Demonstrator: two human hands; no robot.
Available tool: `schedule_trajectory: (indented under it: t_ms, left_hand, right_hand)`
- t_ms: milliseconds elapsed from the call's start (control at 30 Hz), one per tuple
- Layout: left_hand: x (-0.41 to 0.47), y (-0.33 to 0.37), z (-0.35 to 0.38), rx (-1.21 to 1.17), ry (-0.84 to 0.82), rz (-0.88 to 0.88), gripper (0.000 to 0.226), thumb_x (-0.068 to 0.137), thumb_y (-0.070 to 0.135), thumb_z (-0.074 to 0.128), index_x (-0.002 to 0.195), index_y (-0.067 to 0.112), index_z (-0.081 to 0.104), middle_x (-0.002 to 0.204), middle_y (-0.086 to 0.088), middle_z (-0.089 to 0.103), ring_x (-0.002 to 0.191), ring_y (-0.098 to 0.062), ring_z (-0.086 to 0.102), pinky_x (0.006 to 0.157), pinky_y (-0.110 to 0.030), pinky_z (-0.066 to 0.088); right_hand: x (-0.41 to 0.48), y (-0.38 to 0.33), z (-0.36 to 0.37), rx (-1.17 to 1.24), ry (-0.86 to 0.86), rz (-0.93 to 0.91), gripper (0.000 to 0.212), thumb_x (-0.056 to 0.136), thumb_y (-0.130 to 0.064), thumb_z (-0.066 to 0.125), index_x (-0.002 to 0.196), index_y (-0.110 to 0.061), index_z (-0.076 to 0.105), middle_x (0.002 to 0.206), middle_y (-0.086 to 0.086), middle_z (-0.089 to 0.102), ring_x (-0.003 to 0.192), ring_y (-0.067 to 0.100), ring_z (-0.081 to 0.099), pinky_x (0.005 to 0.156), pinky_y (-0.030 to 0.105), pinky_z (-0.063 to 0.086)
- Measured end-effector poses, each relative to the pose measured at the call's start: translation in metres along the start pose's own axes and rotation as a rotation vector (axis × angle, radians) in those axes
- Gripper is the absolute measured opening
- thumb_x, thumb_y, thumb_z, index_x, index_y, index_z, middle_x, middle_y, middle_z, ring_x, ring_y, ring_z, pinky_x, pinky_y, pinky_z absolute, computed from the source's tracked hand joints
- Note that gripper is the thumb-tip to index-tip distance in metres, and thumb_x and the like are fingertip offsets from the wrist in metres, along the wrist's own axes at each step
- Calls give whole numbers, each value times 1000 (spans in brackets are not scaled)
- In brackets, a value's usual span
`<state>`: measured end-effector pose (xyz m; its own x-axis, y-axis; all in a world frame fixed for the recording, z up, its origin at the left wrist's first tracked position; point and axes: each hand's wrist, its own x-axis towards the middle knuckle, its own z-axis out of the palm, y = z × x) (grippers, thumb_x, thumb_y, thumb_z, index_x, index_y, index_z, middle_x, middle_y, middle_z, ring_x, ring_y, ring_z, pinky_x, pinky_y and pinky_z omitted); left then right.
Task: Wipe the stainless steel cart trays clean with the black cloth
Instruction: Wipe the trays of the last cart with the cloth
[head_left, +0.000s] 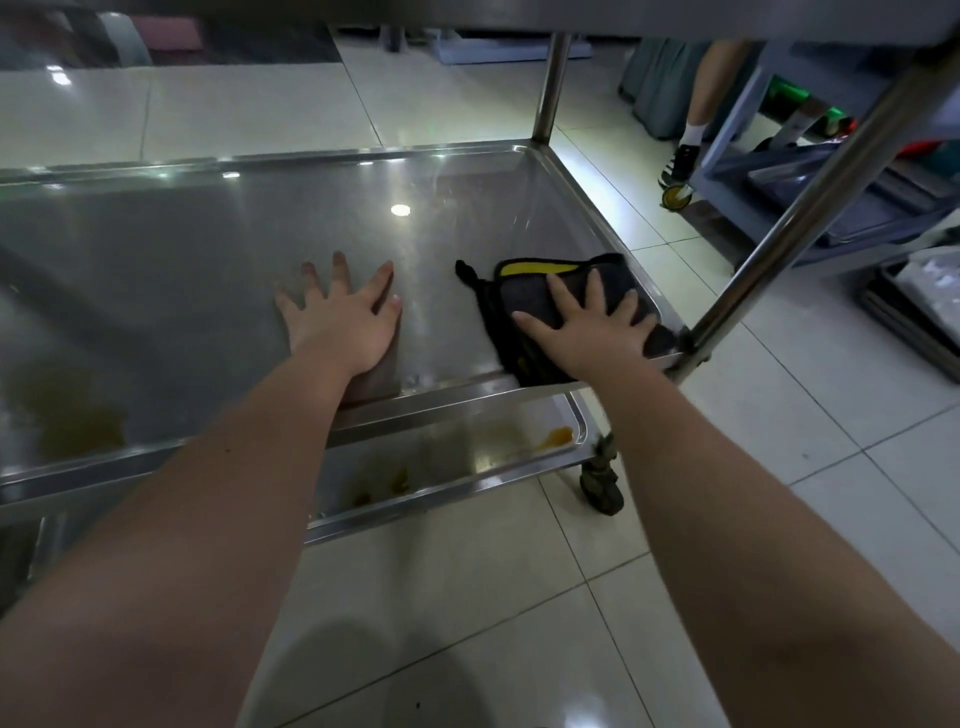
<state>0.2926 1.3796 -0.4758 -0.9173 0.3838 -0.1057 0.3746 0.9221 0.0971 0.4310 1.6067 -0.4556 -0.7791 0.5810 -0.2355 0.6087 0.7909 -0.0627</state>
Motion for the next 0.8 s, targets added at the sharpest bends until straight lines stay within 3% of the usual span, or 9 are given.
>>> schedule_trajectory:
  t_ms: [200,300,533,667,800]
  left_hand:
    - [-3,-4,-2,-8,-2,0,51,100,59,11,151,55,3,166,-2,-6,150,-38,-7,114,-66,-7]
    - [-3,-6,-2,-18,-1,5,52,100,60,12,151,54,6,166,-2,-4,150,-38,-5,114,-66,-6]
    - [-1,-11,-10,-93,-48,56,53,102,55,21,153,47,13,166,-7,-3,150,-38,-6,117,-59,-5]
    - [-10,-65,-25,-120,80,168,52,105,43,29,156,37,17,165,-10,-3,148,-42,-9,119,-54,-4]
    - [-23,-147,-33,62,-13,23,57,100,61,19,154,46,10,165,1,-7,149,-36,-14,116,-61,-5]
  right_hand:
    - [-30,-83,13,7,-66,-149,87,78,-90,16,151,-50,-8,163,2,-20,144,50,-18,107,74,-7]
    - [-20,-55,8,25,-40,-163,85,77,-91,20,150,-54,-3,164,-5,-15,146,46,-15,109,73,-8]
    - [8,4,0,25,7,18,88,72,-95,14,149,-55,-1,165,-6,-11,147,45,-9,113,68,-5]
    - [7,2,2,12,18,8,89,72,-95,13,150,-54,-1,165,-5,-10,147,45,-7,112,69,-3]
    - [9,1,3,-3,24,27,87,73,-94,13,150,-53,-2,165,-4,-9,148,44,-6,113,68,-4]
